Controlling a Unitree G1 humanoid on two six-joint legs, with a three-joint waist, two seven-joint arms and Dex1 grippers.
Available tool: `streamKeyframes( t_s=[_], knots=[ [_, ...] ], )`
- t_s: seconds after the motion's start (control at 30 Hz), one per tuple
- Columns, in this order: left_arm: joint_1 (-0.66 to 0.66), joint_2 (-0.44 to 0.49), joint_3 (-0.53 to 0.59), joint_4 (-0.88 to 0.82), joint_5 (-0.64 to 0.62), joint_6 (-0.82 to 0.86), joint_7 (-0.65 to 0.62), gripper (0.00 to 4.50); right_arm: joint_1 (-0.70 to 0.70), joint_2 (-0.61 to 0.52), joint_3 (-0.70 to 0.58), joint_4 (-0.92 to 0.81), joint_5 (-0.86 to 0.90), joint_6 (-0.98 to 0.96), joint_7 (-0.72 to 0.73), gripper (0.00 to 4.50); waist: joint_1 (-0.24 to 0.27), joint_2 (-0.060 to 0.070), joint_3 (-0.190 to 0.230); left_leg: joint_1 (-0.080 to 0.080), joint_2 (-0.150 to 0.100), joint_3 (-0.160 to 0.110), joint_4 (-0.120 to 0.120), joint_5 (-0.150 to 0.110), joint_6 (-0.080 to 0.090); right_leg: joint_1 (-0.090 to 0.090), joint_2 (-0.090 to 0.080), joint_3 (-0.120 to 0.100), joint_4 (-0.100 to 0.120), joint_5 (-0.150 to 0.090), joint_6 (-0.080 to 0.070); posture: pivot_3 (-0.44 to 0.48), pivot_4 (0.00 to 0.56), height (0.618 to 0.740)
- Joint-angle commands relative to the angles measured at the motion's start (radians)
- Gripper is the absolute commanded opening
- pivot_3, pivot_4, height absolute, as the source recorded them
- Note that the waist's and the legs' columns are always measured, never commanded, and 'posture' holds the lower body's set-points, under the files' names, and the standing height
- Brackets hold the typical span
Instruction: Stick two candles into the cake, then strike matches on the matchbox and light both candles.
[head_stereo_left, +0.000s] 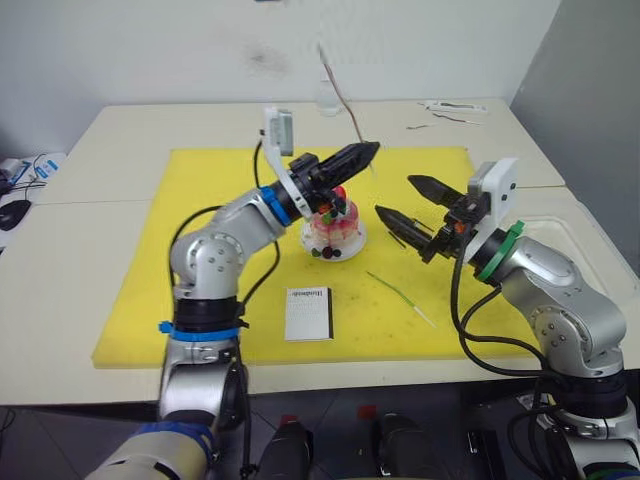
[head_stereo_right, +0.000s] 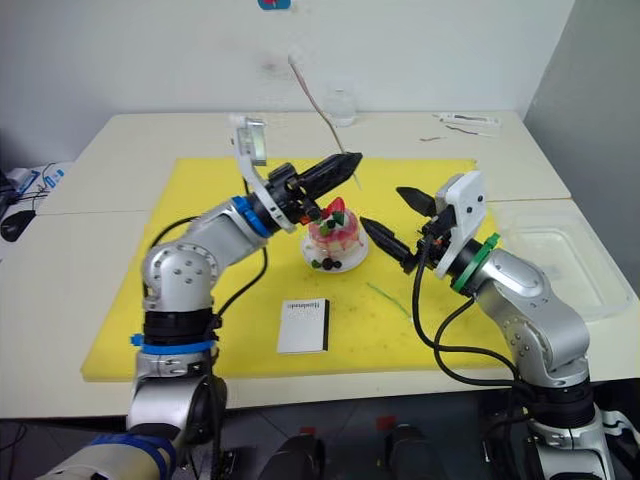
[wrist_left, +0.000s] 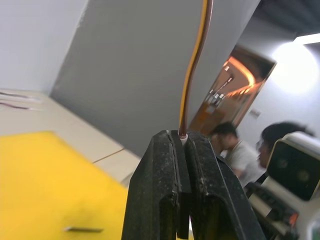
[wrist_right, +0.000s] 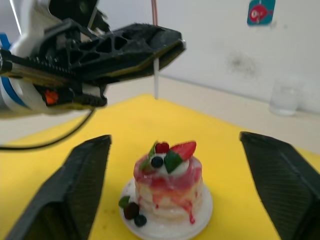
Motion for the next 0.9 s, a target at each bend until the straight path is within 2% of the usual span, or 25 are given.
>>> streamKeyframes(
  t_s=[0.03, 0.2, 0.33, 0.53, 0.7, 0.9],
  knots=[
    [0.007, 0.061, 0.055, -0.058, -0.012, 0.032, 0.028, 0.00, -0.097, 0.031, 0.051, -0.013, -0.056, 0.054, -0.074, 4.45, -0.001, 0.000, 0.000, 0.000, 0.000, 0.000, 0.000, 0.000, 0.000, 0.000, 0.000, 0.000, 0.000, 0.000, 0.000, 0.000, 0.150, 0.740],
    [0.079, 0.167, 0.060, -0.033, 0.047, 0.004, -0.015, 0.00, -0.120, 0.081, 0.130, -0.004, -0.123, 0.085, -0.110, 4.45, 0.003, 0.000, 0.000, -0.001, 0.001, -0.001, -0.001, 0.000, -0.001, -0.001, -0.001, -0.001, 0.000, 0.000, 0.000, 0.000, 0.150, 0.740],
    [0.092, 0.194, 0.042, 0.032, 0.108, -0.059, -0.059, 0.00, -0.093, 0.073, 0.179, 0.003, -0.174, 0.067, -0.089, 4.45, 0.010, 0.000, 0.000, -0.004, -0.002, -0.002, 0.000, 0.000, -0.001, -0.003, -0.004, -0.002, -0.001, 0.000, 0.000, 0.000, 0.150, 0.740],
    [0.087, 0.125, 0.009, 0.155, 0.206, -0.212, -0.098, 0.00, -0.083, 0.080, 0.208, 0.017, -0.222, 0.066, -0.080, 4.45, 0.009, 0.000, 0.000, -0.004, -0.003, -0.001, 0.000, 0.000, -0.001, -0.003, -0.006, -0.002, -0.001, 0.000, 0.000, 0.000, 0.150, 0.740],
    [0.037, 0.045, -0.002, 0.256, 0.239, -0.288, -0.117, 0.00, -0.089, 0.098, 0.200, 0.029, -0.249, 0.063, -0.080, 4.45, 0.006, 0.000, 0.000, -0.004, -0.003, -0.001, 0.000, 0.000, -0.001, -0.004, -0.006, -0.002, 0.000, 0.000, 0.000, 0.000, 0.150, 0.740],
    [0.011, 0.024, -0.012, 0.363, 0.274, -0.327, -0.166, 0.00, -0.103, 0.105, 0.209, 0.016, -0.272, 0.078, -0.070, 4.45, 0.001, 0.000, 0.000, -0.004, -0.003, 0.000, 0.000, 0.000, -0.001, -0.004, -0.006, -0.001, 0.000, 0.000, 0.000, 0.000, 0.150, 0.740]
  ],
)
